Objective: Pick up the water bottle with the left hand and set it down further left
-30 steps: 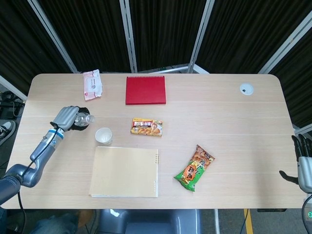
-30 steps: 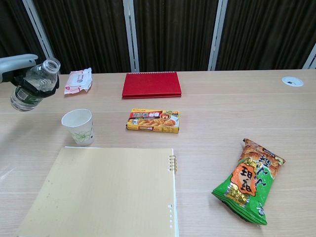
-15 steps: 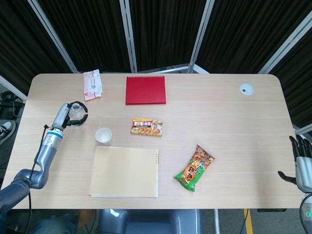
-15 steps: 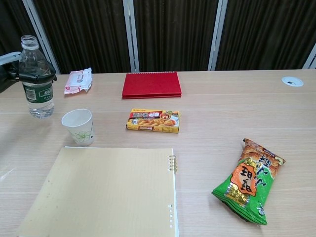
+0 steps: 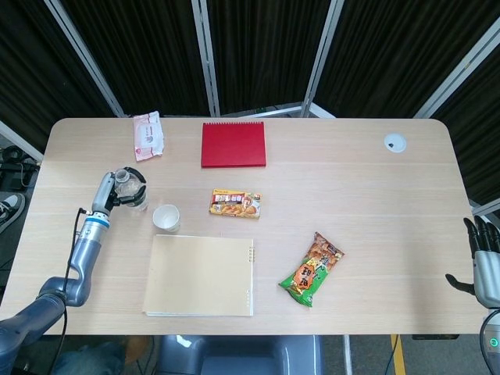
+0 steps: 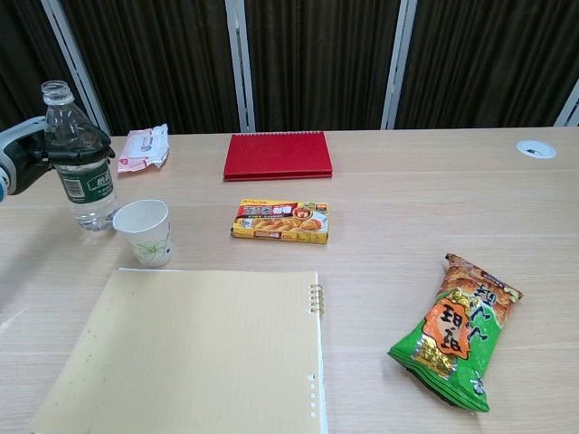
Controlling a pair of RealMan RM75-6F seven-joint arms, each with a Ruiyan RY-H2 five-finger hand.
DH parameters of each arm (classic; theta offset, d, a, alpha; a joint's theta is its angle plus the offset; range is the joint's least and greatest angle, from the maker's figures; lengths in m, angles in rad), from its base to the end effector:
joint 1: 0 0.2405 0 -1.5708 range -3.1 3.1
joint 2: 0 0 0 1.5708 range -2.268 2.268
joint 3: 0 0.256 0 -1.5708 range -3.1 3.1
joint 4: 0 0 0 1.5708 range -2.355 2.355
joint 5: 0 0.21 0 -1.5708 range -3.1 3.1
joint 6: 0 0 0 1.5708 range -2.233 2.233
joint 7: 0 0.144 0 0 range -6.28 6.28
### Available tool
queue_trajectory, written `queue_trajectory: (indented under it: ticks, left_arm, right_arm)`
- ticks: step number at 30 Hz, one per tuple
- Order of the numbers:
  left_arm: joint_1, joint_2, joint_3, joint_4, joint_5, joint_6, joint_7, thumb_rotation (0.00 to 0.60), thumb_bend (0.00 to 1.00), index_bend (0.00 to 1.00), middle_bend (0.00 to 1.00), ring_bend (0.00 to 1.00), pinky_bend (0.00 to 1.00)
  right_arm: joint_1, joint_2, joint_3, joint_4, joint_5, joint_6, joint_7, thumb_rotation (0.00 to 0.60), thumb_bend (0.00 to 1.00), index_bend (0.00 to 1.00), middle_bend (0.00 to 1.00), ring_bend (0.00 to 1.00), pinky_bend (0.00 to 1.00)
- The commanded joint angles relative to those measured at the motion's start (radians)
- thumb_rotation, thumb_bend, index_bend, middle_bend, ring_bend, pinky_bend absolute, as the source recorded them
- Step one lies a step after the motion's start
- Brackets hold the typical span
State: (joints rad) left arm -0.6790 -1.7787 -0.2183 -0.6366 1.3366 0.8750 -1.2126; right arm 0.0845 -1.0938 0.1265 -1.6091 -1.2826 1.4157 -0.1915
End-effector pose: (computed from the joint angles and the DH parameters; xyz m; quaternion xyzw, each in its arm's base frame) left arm -0.2829 0.4074 0.0052 -0.3772 -0.6755 -0.5619 0.2927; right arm -0.3388 -0.1941 0.1819 0.5621 -0.3750 0.2900 0.6777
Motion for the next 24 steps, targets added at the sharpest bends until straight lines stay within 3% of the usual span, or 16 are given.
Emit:
queue_trajectory:
  ticks: [1,16,24]
  left_arm:
    - [0.0,-0.009,0.001,0.008,0.003,0.001,-0.01,0.6,0.32,0.48,0.48,0.38,0.4]
    - [0.008,-0.036,0.024,0.049,0.04,0.021,-0.106,0.6,0.21,0.37,0.39,0.31,0.36]
    - [0.024,-0.007,0.05,0.031,0.067,0.04,-0.098,0.6,0.14,0.23,0.26,0.21,0.21]
  right_arm:
    - [0.001,-0.001,0.0,0.002,0.001,-0.001,-0.001,0.6,0.0,0.0,0.0,0.0,0.0]
    - [0.001,-0.005,0.0,0.005,0.004,0.0,-0.007,0.6,0.0,0.0,0.0,0.0,0.0]
    - [0.0,-0.002,-0.003,-0.001,-0.005,0.004,-0.003,0.6,0.0,0.0,0.0,0.0,0.0]
